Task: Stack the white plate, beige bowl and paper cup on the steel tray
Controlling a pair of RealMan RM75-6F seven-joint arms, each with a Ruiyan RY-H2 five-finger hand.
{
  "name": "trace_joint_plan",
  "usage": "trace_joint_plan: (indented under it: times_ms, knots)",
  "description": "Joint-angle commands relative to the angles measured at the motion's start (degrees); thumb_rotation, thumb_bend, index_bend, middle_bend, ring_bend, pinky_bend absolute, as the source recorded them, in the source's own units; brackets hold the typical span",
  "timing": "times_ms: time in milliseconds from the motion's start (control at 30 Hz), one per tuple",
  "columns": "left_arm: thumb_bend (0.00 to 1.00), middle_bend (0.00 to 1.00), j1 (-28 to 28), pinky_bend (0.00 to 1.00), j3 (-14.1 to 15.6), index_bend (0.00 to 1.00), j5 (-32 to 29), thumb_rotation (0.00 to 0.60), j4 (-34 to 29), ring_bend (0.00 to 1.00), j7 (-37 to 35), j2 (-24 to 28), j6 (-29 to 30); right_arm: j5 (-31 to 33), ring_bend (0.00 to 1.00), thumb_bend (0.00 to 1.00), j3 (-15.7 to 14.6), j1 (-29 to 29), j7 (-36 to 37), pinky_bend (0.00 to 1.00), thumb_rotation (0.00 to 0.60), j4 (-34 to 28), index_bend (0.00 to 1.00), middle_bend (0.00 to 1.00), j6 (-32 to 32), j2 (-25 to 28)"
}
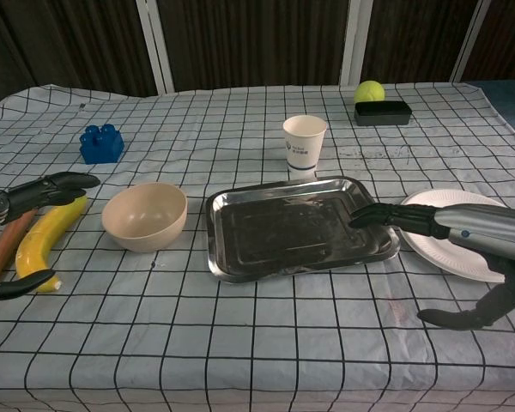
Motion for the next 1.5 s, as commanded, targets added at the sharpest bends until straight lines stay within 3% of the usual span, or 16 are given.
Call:
trace_joint_plan:
  times_ms: [33, 333, 567, 767, 900, 1133, 1500]
  knots:
    - [0.38, 0.00, -0.1, 0.01, 0.1, 0.00, -0.2, 0.600, -0.1, 0.00, 0.0, 0.0, 0.1, 0.3, 0.00, 0.24, -0.2, 0.1, -0.2, 0.00, 0.600, -0.1, 0.00, 0.00, 0.1, 0.0]
    - [0.39, 0.00, 1.0, 0.02, 0.3, 0.00, -2.1, 0.600, 1.2, 0.00, 2.6, 1.1, 1.2, 0.9, 0.00, 0.24, -1.0, -0.7, -2.7, 0.00, 0.600, -0.6, 0.00, 0.00, 2.2, 1.5]
    - [0.38, 0.00, 7.8, 0.02, -2.9, 0.00, -9.5, 0.600, 8.1, 0.00, 18.9, 1.4, 7.0, 4.9, 0.00, 0.24, -1.4, -6.4, -14.0, 0.00, 0.600, 1.0, 0.00, 0.00, 7.2, 5.7]
    - [0.39, 0.00, 11.4, 0.01, -3.8, 0.00, -11.3, 0.600, 11.1, 0.00, 24.0, 0.3, 10.9, 6.4, 0.00, 0.24, -1.7, -10.9, -16.0, 0.00, 0.600, 7.6, 0.06, 0.00, 12.0, 5.5]
    - [0.39, 0.00, 11.8, 0.01, -3.5, 0.00, -10.6, 0.600, 13.1, 0.00, 24.9, -1.1, 11.0, 6.9, 0.00, 0.24, -1.6, -12.5, -14.3, 0.00, 0.600, 13.8, 0.13, 0.00, 13.5, 3.6]
    - [0.39, 0.00, 11.8, 0.01, -4.0, 0.00, -11.1, 0.600, 16.5, 0.00, 26.3, -3.2, 9.6, 7.3, 0.00, 0.24, -0.1, -13.8, -11.0, 0.00, 0.600, 26.8, 0.32, 0.00, 15.6, -4.1]
    - [0.39, 0.00, 13.2, 0.00, -5.4, 0.00, -12.9, 0.600, 22.3, 0.00, 32.3, -7.0, 10.0, 5.4, 0.00, 0.24, -0.1, -13.2, -7.8, 0.00, 0.600, 36.8, 0.38, 0.00, 16.7, -11.4]
